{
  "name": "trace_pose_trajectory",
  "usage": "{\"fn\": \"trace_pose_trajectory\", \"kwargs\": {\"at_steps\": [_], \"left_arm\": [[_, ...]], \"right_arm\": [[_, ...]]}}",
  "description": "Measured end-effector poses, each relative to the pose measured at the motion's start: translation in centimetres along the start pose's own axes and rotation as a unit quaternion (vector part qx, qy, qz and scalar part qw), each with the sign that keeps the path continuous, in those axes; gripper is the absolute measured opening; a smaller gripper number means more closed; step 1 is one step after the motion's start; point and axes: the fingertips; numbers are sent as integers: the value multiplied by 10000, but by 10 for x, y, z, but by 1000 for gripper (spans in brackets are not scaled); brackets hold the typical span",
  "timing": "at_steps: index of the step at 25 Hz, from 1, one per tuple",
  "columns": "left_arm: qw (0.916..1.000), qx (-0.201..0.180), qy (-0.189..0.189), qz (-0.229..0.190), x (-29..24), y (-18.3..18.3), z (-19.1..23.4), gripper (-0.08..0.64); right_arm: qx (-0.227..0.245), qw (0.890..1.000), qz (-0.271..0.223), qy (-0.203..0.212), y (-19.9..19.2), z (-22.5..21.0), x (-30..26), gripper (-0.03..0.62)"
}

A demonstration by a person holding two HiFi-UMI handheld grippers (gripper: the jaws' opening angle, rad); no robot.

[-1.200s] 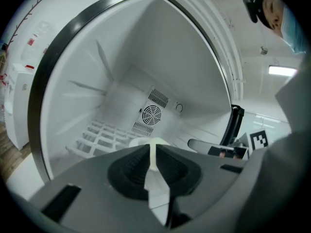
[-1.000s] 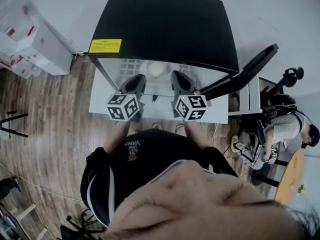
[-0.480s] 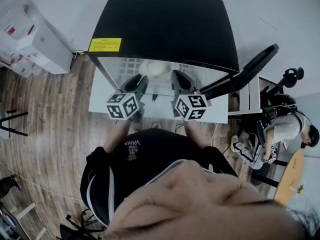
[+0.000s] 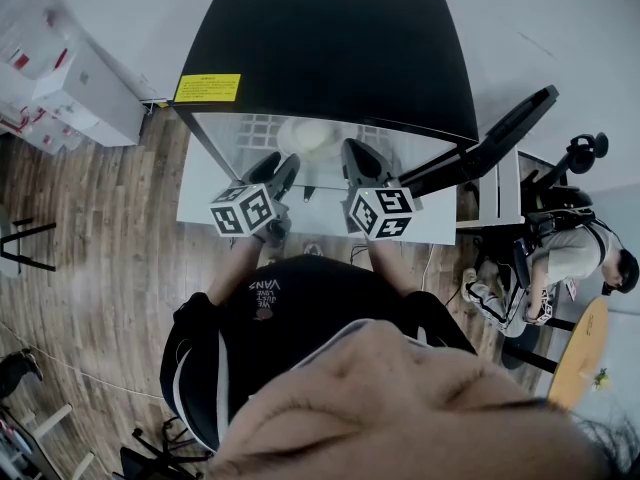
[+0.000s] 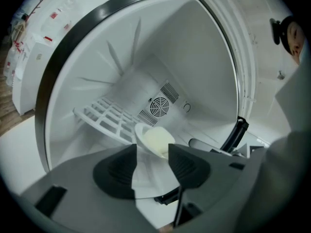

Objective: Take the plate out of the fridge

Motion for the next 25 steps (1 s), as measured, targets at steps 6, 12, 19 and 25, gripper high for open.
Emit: {"fn": "trace_pose_trajectory", "kwargs": {"at_steps": [6, 12, 19, 25], "left_arm": [[9988, 463, -134, 95, -4, -3, 0, 178], [9977, 666, -89, 123, -10, -3, 1, 178], [9943, 1053, -147, 105, -14, -2, -1, 178], [9914, 1305, -95, 79, -17, 0, 1, 178]], "right_arm": [[-7, 10000, 13, -21, -1, -1, 1, 12], [-16, 10000, 28, -56, -1, -4, 4, 12], [-16, 10000, 33, -39, -3, -5, 4, 12], [-26, 10000, 30, -14, -3, -5, 3, 12]]}}
Point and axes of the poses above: the fingertips, and each gripper's own axes: x backward along the fingers, z to its left, y out of its top, and after that the axes turned 5 degrees about x, right-handed
